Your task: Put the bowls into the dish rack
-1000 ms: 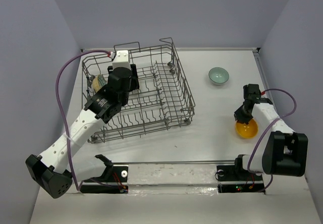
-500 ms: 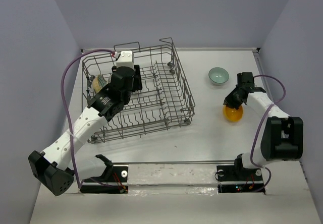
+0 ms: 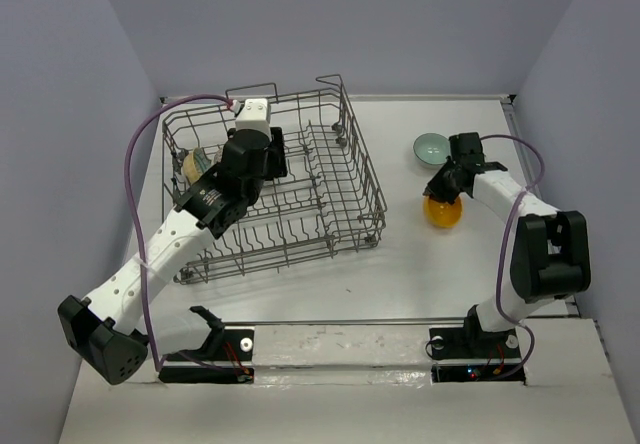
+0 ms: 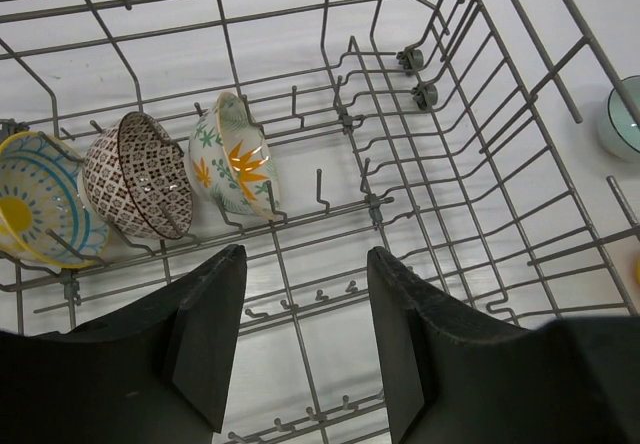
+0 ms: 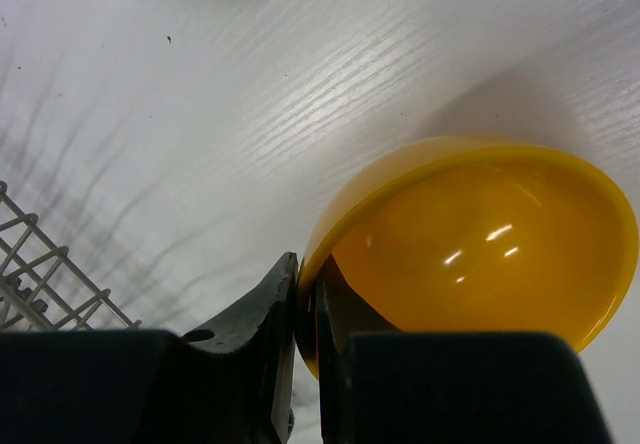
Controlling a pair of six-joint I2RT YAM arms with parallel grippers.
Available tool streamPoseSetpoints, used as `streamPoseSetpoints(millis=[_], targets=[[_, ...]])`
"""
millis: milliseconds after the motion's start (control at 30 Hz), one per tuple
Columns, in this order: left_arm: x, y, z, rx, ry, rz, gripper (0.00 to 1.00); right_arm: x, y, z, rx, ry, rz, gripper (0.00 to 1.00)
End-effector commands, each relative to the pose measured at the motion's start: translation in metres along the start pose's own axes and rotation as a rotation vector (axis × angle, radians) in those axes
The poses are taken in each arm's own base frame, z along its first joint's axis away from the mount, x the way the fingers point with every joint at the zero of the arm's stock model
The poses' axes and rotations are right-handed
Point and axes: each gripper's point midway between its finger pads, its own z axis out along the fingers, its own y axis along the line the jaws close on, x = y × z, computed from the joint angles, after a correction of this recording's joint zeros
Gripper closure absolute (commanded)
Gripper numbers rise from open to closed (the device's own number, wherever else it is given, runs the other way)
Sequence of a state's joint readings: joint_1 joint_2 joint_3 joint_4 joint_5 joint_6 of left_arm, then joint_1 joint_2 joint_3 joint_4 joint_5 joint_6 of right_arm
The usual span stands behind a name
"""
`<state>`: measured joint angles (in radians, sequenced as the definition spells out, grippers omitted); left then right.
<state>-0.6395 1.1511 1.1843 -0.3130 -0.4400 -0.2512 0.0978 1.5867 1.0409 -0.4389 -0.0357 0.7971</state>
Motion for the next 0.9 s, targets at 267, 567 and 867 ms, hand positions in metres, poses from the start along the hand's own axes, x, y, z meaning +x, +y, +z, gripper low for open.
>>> streamPoseSetpoints(millis=[267,567,867], targets=[[-0.049,-0.029,-0.02,0.071,-0.099,-0.046,0.4,0.002,0.01,0.0,-0.045,0.024,-0.02,0.62],[-0.075,-0.044,-0.034,0.083,-0.143,-0.04,0.4,-0.008,0.027,-0.022,-0.111,-0.008,-0.048,0.51],[-0.121,-0.11,-0.06,0.139,-0.23,0.009,0.41,-0.069,0.059,-0.111,-0.15,-0.248,-0.096,0.48]])
